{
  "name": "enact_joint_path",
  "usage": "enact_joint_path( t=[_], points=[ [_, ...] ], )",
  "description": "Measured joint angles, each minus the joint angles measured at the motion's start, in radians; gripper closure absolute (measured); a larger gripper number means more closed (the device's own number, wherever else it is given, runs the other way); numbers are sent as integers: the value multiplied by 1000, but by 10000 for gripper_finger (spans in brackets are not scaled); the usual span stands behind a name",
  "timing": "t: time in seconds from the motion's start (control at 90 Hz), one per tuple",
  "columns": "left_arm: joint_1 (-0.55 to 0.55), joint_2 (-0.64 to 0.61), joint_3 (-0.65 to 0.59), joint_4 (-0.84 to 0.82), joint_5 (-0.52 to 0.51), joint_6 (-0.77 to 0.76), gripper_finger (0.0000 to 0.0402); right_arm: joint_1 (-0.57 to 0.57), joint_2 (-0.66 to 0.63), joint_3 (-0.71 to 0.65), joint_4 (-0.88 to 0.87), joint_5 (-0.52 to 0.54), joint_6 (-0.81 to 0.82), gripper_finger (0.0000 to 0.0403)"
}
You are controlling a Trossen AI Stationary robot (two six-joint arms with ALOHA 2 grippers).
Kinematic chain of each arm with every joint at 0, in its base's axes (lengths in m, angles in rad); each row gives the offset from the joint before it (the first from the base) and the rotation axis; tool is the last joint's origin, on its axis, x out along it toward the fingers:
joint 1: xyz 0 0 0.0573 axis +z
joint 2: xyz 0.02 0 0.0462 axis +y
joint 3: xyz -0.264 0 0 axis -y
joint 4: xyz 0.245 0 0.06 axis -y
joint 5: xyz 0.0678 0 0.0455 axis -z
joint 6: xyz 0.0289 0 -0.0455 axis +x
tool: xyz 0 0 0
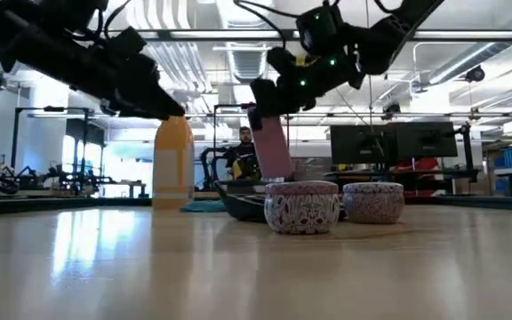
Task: Apply microfiber cloth
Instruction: Wipe the pink cellphone using the blue microfiber cloth
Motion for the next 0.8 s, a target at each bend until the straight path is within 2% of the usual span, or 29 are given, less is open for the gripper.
enact_joint_path(
  t=[0.322, 0.644, 0.8],
  points=[
    [1, 25, -3, -3, -1, 5, 54, -29, 139, 28, 40, 1, 28, 393],
    [6, 24, -3, 12, -1, 17, 54, -151, 218, 147, 46, 2, -126, 393],
    [9, 24, -3, 13, -2, 24, 54, -219, 243, 174, 46, -5, -117, 393]
  ],
)
